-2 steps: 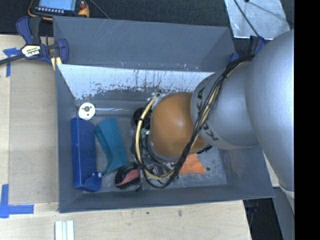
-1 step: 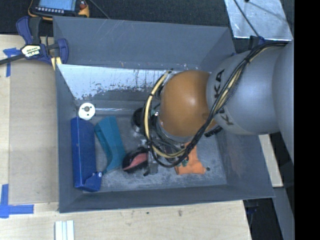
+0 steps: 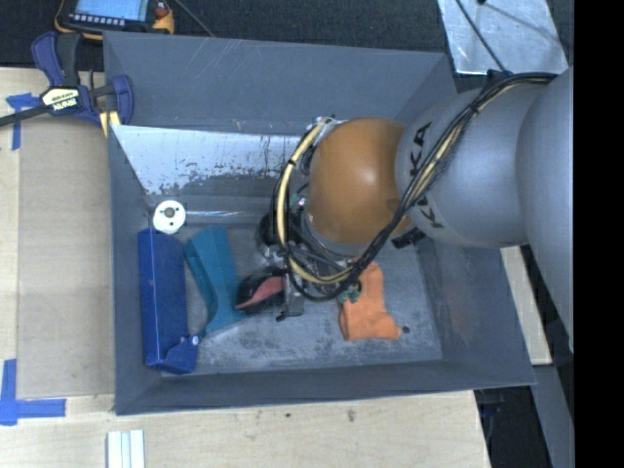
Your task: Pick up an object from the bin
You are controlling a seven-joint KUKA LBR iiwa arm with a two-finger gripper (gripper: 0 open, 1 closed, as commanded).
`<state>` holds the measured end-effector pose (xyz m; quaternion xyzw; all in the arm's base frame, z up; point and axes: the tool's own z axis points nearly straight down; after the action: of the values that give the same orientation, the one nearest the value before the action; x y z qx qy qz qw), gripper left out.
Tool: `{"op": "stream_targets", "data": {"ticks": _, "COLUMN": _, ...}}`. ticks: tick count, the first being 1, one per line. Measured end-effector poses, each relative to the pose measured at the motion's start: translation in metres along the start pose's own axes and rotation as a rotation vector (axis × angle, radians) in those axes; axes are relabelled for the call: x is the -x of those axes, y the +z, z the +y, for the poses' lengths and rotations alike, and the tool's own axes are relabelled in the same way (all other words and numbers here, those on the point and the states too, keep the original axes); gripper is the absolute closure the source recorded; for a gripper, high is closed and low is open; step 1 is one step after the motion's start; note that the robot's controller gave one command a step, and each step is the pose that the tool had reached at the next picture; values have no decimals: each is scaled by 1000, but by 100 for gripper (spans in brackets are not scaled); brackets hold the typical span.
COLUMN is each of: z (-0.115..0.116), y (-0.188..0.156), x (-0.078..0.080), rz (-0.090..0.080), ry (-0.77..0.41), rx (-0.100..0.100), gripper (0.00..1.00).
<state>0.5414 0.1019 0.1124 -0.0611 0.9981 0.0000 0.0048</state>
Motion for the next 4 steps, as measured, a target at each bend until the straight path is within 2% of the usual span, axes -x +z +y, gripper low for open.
{"op": "stream_targets", "data": {"ticks": 1, "z": -30, "y": 38, "x": -21, "rz": 6, "ry": 0, "rx": 2, "gripper": 100}}
{"op": "stream_targets", "data": {"ticks": 2, "z": -25, "y": 4, "x": -5, "rz": 16, "ry": 0, "rx": 0, "gripper": 100}}
{"op": "stream_targets", "data": {"ticks": 3, "z": -55, "y": 0, "x": -7, "rz": -6, "ry": -34, "rx": 3, "gripper": 100}}
{"op": "stream_targets", "data": {"ticks": 4, "z": -53, "y": -23, "x": 9, "rz": 19, "ry": 1, "rx": -3, "gripper": 100}}
